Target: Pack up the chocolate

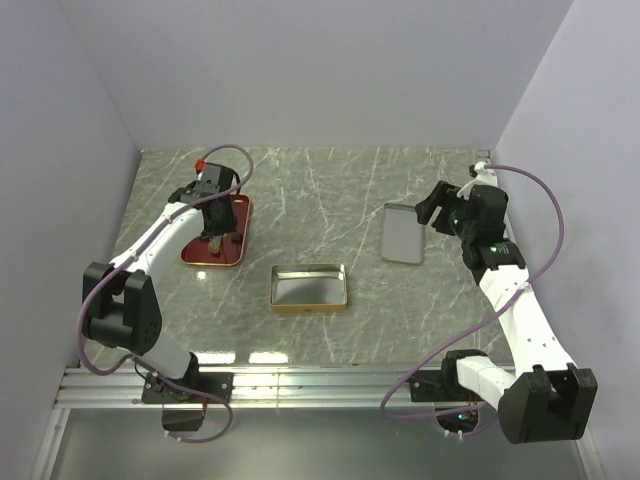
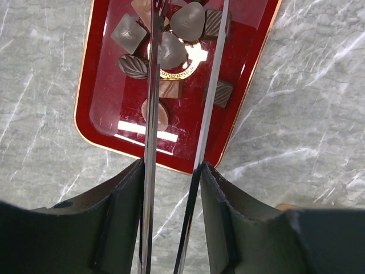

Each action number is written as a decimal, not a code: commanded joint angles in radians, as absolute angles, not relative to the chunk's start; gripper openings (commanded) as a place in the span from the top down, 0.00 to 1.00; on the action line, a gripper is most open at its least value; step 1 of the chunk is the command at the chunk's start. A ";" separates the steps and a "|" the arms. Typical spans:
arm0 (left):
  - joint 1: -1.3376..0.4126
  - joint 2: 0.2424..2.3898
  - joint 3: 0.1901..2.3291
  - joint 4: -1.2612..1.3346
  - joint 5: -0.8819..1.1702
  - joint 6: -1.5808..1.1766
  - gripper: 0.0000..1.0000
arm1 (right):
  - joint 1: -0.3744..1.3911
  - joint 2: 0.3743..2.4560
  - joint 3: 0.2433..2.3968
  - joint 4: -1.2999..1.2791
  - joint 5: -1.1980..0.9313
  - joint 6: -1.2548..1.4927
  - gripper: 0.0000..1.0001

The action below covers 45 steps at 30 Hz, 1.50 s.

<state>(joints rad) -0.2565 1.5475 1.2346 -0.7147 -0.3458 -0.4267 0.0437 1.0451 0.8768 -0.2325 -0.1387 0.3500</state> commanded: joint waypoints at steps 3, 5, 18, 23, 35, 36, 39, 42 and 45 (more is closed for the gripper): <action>-0.249 1.555 1.262 -0.664 -0.347 -0.393 0.52 | 0.052 1.046 0.879 -0.201 -0.120 0.336 0.23; -0.245 1.560 1.266 -0.663 -0.351 -0.388 0.53 | 0.052 1.046 0.880 -0.203 -0.120 0.334 0.23; -0.222 1.569 1.282 -0.670 -0.319 -0.361 0.63 | 0.054 1.042 0.877 -0.209 -0.114 0.333 0.23; -0.222 1.554 1.293 -0.696 -0.292 -0.351 0.67 | 0.054 1.042 0.877 -0.209 -0.117 0.336 0.23; -0.222 1.490 1.322 -0.816 -0.267 -0.342 0.68 | 0.052 1.037 0.874 -0.210 -0.117 0.341 0.23; -0.222 1.483 1.324 -0.822 -0.268 -0.341 0.68 | 0.052 1.037 0.874 -0.207 -0.118 0.342 0.23; -0.222 1.460 1.321 -0.848 -0.259 -0.341 0.68 | 0.054 1.039 0.874 -0.207 -0.124 0.347 0.23; -0.222 1.437 1.313 -0.861 -0.247 -0.341 0.68 | 0.054 1.039 0.874 -0.206 -0.127 0.348 0.23; -0.222 1.417 1.305 -0.864 -0.229 -0.337 0.68 | 0.052 1.040 0.873 -0.207 -0.130 0.351 0.23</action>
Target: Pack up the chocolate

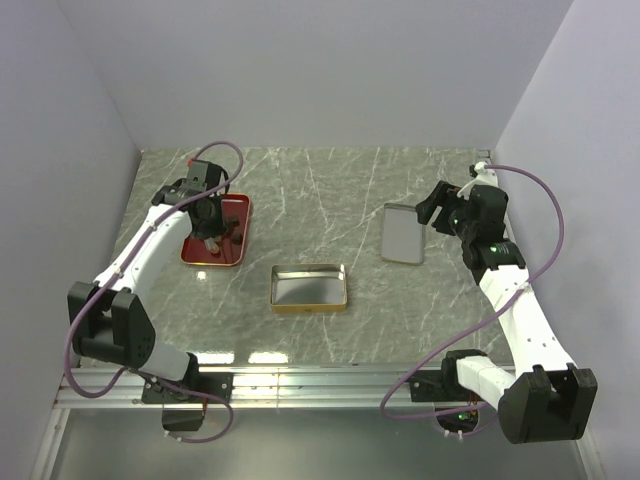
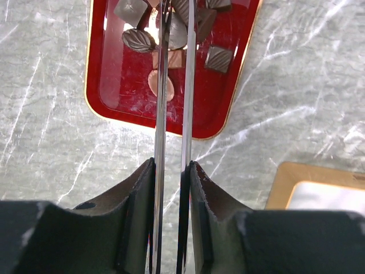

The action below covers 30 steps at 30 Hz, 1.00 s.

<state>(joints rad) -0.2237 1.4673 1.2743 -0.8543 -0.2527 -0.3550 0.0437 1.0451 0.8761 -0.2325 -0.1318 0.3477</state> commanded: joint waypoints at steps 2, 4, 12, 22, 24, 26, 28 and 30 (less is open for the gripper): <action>-0.222 1.405 1.299 -0.862 -0.219 -0.331 0.69 | 0.054 1.040 0.870 -0.203 -0.135 0.354 0.23; -0.222 1.401 1.296 -0.865 -0.213 -0.328 0.69 | 0.052 1.040 0.865 -0.198 -0.141 0.359 0.23; -0.222 1.394 1.229 -0.808 -0.192 -0.287 0.68 | 0.054 1.060 0.868 -0.195 -0.164 0.374 0.23; -0.222 1.352 1.239 -0.811 -0.187 -0.291 0.70 | 0.054 1.061 0.873 -0.201 -0.156 0.371 0.23; -0.222 1.342 1.256 -0.828 -0.186 -0.290 0.70 | 0.054 1.063 0.874 -0.201 -0.158 0.373 0.23; -0.222 1.333 1.281 -0.836 -0.175 -0.285 0.70 | 0.052 1.066 0.877 -0.204 -0.158 0.373 0.23; -0.222 1.336 1.298 -0.851 -0.170 -0.282 0.69 | 0.052 1.069 0.879 -0.204 -0.160 0.374 0.23; -0.222 1.342 1.307 -0.864 -0.167 -0.282 0.70 | 0.054 1.072 0.880 -0.202 -0.161 0.374 0.23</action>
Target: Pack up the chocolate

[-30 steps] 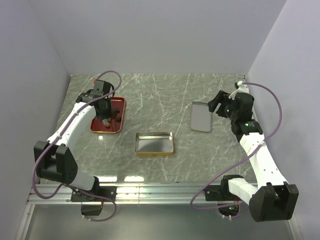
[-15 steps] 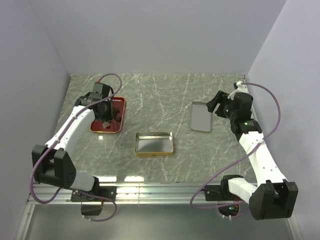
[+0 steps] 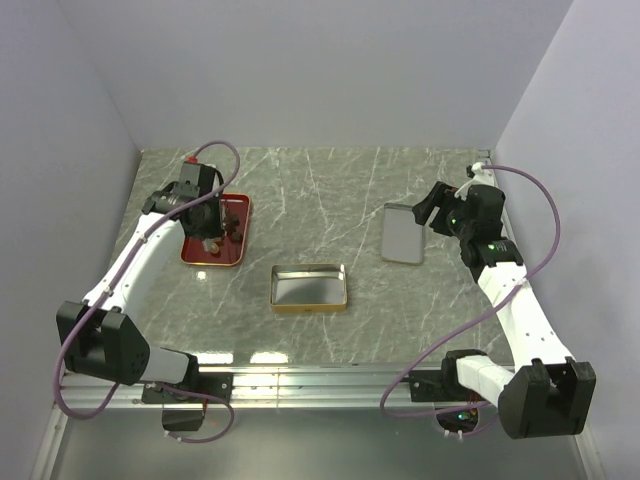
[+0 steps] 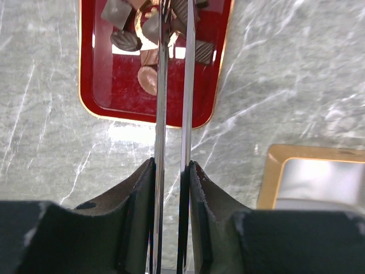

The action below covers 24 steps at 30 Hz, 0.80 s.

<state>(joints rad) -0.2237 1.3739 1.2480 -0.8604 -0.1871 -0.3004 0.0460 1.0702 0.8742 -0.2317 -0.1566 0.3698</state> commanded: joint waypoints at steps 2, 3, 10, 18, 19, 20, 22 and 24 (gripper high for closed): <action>-0.222 1.338 1.307 -0.873 -0.157 -0.282 0.70 | 0.054 1.072 0.879 -0.203 -0.161 0.374 0.23; -0.222 1.333 1.305 -0.873 -0.155 -0.284 0.70 | 0.054 1.072 0.879 -0.204 -0.161 0.374 0.23; -0.222 1.293 1.292 -0.876 -0.117 -0.276 0.70 | 0.055 1.078 0.879 -0.201 -0.163 0.377 0.23; -0.224 1.238 1.273 -0.884 -0.061 -0.272 0.70 | 0.054 1.081 0.874 -0.202 -0.164 0.379 0.23; -0.224 1.230 1.263 -0.881 -0.036 -0.268 0.70 | 0.054 1.081 0.874 -0.199 -0.166 0.380 0.23; -0.227 1.217 1.258 -0.876 -0.026 -0.270 0.70 | 0.055 1.084 0.874 -0.201 -0.167 0.380 0.23; -0.232 1.200 1.241 -0.871 -0.008 -0.270 0.71 | 0.054 1.091 0.879 -0.202 -0.169 0.382 0.23; -0.242 1.193 1.235 -0.874 -0.009 -0.270 0.71 | 0.055 1.097 0.885 -0.204 -0.169 0.382 0.23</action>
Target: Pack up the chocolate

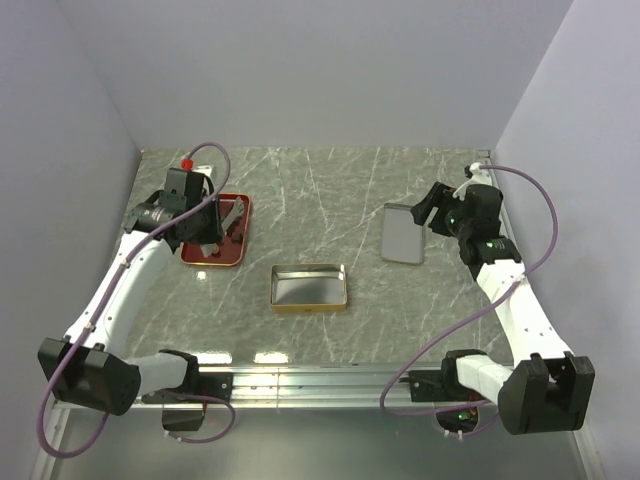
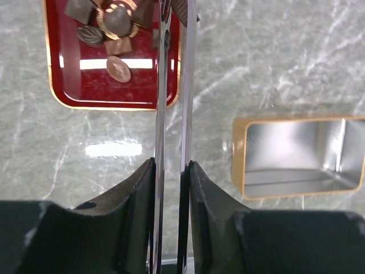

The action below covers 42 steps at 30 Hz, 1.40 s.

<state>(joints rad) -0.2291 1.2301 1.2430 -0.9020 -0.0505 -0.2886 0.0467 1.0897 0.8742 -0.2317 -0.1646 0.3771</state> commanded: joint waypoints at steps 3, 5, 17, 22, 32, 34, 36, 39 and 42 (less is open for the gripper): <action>-0.259 1.180 1.218 -0.874 -0.008 -0.272 0.71 | 0.055 1.100 0.891 -0.209 -0.167 0.380 0.23; -0.281 1.164 1.213 -0.874 -0.008 -0.279 0.71 | 0.055 1.101 0.891 -0.209 -0.166 0.380 0.23; -0.380 1.098 1.209 -0.899 0.015 -0.350 0.72 | 0.058 1.120 0.894 -0.212 -0.164 0.382 0.23; -0.414 1.063 1.193 -0.922 0.021 -0.359 0.72 | 0.063 1.126 0.904 -0.215 -0.164 0.383 0.23; -0.531 1.017 1.178 -0.948 0.018 -0.402 0.73 | 0.072 1.131 0.902 -0.215 -0.161 0.384 0.23; -0.552 1.017 1.172 -0.950 0.015 -0.416 0.73 | 0.072 1.132 0.904 -0.218 -0.158 0.383 0.23; -0.584 1.023 1.170 -0.956 0.009 -0.428 0.73 | 0.072 1.131 0.904 -0.218 -0.155 0.383 0.23; -0.629 1.031 1.180 -0.968 0.005 -0.445 0.73 | 0.074 1.129 0.900 -0.219 -0.150 0.382 0.23; -0.675 1.035 1.190 -0.976 0.003 -0.474 0.74 | 0.074 1.127 0.899 -0.219 -0.147 0.380 0.23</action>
